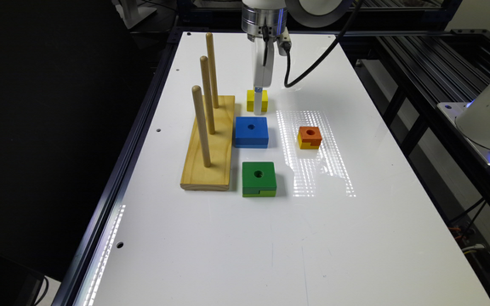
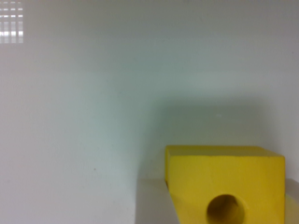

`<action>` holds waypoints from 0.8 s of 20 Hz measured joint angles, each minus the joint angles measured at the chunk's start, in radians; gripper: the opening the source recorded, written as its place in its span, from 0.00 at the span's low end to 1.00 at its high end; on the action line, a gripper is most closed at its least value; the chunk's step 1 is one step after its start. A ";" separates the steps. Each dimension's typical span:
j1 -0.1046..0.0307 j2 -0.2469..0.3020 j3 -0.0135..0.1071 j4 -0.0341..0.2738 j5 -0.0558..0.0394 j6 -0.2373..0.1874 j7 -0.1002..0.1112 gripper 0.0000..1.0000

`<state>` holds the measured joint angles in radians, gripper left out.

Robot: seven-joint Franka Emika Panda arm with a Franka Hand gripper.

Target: Pick up yellow block.

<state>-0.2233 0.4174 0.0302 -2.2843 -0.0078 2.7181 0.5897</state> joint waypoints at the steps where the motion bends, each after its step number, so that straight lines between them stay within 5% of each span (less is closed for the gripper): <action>1: 0.000 0.000 0.000 0.000 0.0000 0.000 0.000 0.00; 16: 0.000 -0.011 0.000 -0.002 0.0000 -0.006 0.000 0.00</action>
<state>-0.2234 0.4062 0.0302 -2.2864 -0.0078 2.7124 0.5897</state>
